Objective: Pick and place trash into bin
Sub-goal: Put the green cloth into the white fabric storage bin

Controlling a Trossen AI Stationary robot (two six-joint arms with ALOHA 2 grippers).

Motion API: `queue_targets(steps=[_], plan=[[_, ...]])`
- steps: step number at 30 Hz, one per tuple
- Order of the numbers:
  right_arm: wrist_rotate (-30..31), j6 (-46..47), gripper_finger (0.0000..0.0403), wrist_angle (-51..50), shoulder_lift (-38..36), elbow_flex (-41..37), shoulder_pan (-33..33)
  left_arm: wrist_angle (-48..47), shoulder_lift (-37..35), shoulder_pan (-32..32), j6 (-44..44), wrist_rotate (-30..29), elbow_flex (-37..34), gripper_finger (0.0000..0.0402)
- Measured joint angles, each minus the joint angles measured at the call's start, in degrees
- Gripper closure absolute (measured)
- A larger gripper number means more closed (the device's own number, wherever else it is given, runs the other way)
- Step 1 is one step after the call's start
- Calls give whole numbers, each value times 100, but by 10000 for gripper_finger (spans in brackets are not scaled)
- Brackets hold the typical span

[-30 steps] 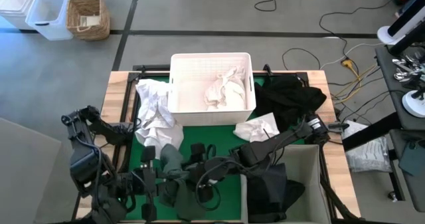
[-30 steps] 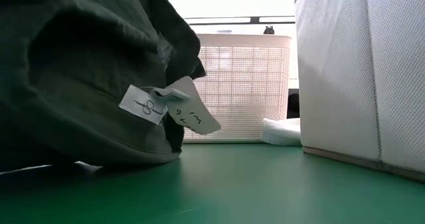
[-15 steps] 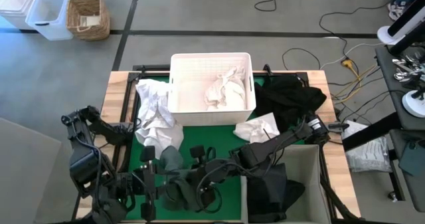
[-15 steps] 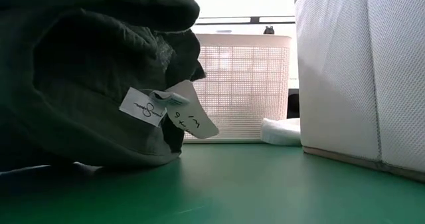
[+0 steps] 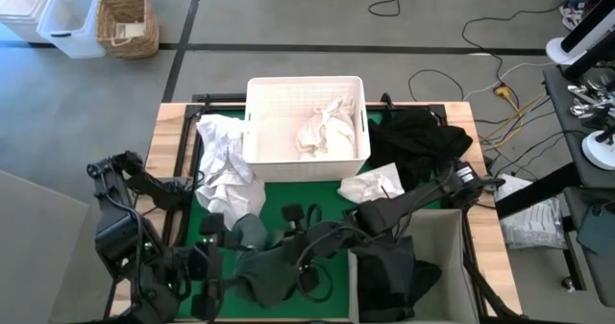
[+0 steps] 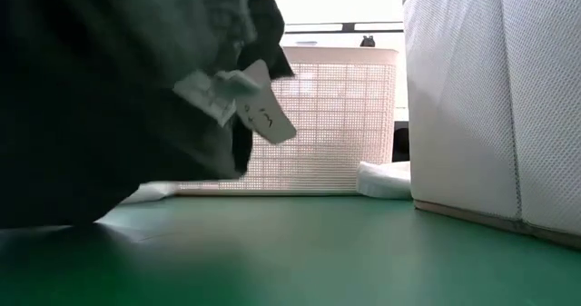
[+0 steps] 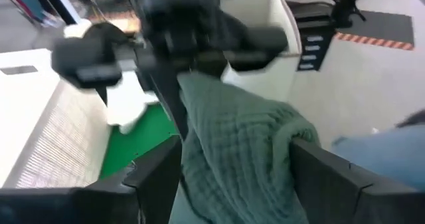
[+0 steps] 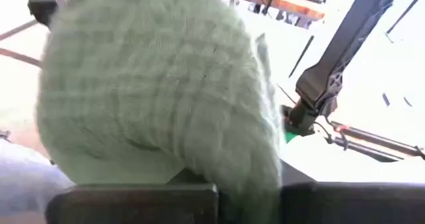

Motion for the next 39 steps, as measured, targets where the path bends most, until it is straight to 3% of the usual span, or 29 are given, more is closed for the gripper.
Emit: queue_targets(steps=[17,26,39], plan=[[-30,-6,391,-345,-627,2,122,-2113,-21,-4,-1505,205,2,155],[-46,-113,391,146,-1556,2,122,-2103,-25,-4,-1531,203,0,155],[-660,-107,390,918,-2723,10,153,-2101,-21,-4,-1643,181,-7,154]])
